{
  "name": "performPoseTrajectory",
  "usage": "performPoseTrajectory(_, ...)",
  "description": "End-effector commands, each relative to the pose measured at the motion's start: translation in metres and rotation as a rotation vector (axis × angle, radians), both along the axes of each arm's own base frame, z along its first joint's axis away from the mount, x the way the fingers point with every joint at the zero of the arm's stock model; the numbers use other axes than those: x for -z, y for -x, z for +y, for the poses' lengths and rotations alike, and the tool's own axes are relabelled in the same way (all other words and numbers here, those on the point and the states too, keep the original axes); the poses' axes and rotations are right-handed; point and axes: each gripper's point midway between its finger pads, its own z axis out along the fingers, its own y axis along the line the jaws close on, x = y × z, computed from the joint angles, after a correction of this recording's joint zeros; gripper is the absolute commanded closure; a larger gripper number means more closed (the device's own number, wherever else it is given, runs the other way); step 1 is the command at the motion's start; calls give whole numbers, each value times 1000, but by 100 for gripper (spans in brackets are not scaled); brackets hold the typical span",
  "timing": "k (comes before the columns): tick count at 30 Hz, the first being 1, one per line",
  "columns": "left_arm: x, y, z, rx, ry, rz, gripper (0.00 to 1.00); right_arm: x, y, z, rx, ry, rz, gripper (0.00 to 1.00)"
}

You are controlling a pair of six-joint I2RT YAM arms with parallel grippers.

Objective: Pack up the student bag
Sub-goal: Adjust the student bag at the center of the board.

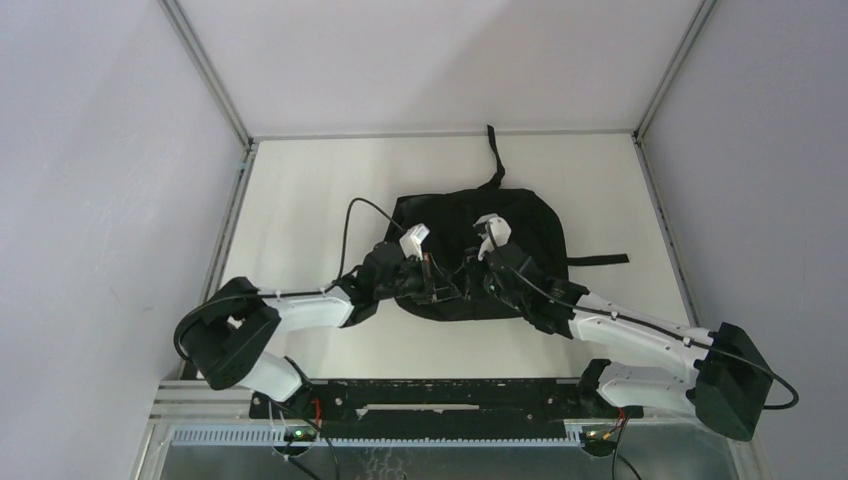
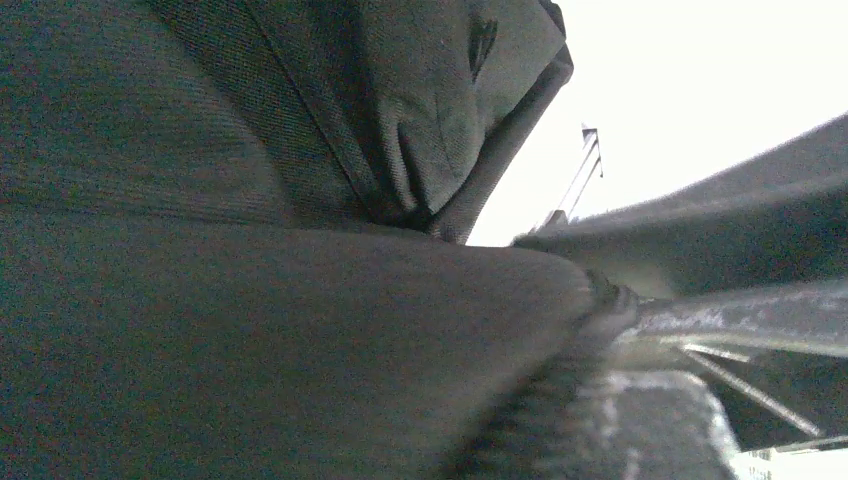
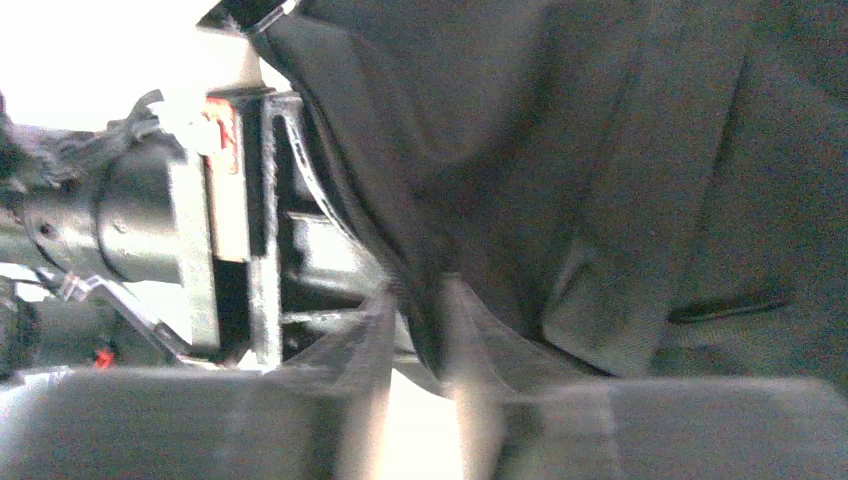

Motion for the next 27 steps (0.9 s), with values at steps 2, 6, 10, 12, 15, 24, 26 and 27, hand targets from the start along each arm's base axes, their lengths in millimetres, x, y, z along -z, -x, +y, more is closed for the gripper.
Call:
performPoseTrajectory(2, -17, -10, 12, -40, 0, -93, 100, -6, 4, -16, 47, -9, 29, 24)
performPoseTrajectory(6, -16, -6, 13, -13, -18, -112, 100, -5, 1, -55, 269, -12, 87, 1)
performPoseTrajectory(10, -17, 0, 11, 28, -16, -119, 100, -1, 11, -93, 516, -125, 262, 13)
performPoseTrajectory(12, -16, 1, 12, 41, -19, -127, 100, 9, 21, -98, 577, -187, 404, 30)
performPoseTrajectory(15, -14, 3, 13, 51, -28, -140, 100, 5, 27, -83, 572, -305, 521, 33)
performPoseTrajectory(24, -12, 7, 11, 76, -35, -147, 100, 20, 22, -43, 581, -430, 784, 19)
performPoseTrajectory(26, -9, 13, 8, 116, -41, -156, 100, 24, 20, -40, 607, -445, 821, 19)
performPoseTrajectory(27, -4, 15, 6, 136, -56, -151, 100, 26, 19, -41, 626, -450, 828, 19)
